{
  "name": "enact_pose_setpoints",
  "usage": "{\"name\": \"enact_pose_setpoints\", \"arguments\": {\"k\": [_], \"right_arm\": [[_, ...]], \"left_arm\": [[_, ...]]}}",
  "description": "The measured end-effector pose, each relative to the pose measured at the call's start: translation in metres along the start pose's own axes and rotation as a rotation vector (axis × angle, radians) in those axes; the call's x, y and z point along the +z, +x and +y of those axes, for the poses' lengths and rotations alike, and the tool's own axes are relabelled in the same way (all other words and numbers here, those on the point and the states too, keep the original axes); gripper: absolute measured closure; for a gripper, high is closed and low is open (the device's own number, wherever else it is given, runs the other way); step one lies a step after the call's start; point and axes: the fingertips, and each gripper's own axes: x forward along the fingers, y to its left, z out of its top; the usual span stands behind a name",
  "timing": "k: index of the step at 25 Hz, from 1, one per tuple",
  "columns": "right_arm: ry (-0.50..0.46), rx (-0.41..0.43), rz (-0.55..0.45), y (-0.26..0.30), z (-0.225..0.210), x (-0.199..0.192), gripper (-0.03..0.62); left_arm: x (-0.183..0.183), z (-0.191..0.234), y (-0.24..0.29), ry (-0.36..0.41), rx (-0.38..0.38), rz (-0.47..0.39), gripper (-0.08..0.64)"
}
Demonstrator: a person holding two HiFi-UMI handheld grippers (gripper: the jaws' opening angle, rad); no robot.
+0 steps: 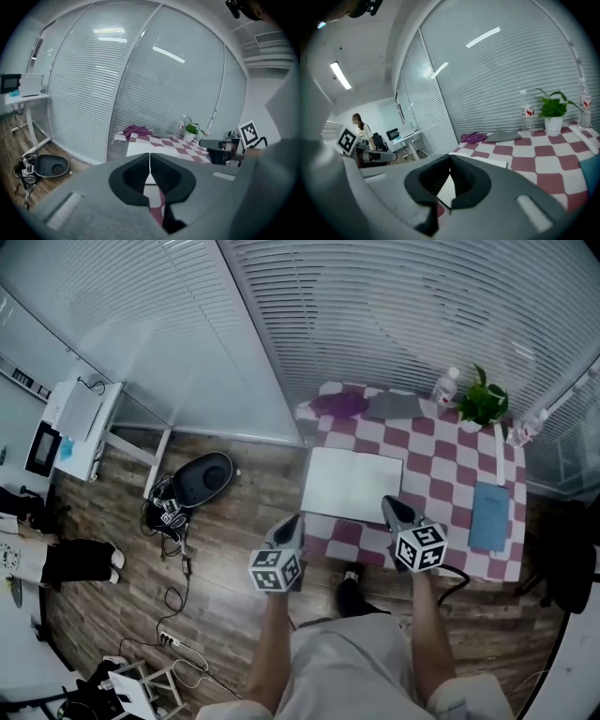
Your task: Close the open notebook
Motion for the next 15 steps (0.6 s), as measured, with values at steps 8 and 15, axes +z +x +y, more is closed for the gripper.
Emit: {"name": "enact_pose_setpoints", "arguments": {"k": [8, 15], "right_arm": [[-0.07, -0.026, 0.187, 0.05, -0.032, -0.054, 0.592], [-0.065, -0.09, 0.265, 0.075, -0.053, -0.079, 0.592]], "left_arm": [[-0.02, 0.031, 0.048, 0.027, 0.008, 0.085, 0.551], [-0.031, 0.06, 0.064, 0.002, -0.009, 0.115, 0.549]]}}
